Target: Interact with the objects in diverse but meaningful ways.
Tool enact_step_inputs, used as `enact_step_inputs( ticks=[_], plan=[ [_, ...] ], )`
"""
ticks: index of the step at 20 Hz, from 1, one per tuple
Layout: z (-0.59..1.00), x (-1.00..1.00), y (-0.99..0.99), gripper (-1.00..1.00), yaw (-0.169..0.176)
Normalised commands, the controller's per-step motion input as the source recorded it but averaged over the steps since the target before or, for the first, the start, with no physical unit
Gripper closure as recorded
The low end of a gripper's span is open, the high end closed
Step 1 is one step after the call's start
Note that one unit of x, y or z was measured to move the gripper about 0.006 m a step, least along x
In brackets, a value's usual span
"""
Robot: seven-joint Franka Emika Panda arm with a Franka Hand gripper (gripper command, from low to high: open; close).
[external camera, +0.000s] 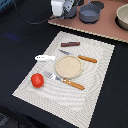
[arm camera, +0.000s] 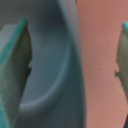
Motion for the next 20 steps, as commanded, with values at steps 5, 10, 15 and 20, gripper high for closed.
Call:
enact_step_inputs(
  ticks=[5,10,15,20],
  plan=[
    [0.70,0.04,0.25,-1.00,-0.002],
    [0.56,0.23,0.06,-1.00,-0.026],
    [0.57,0.72,-0.10,-1.00,-0.053],
    [0.51,0.84,-0.25,-1.00,-0.049]
  ],
)
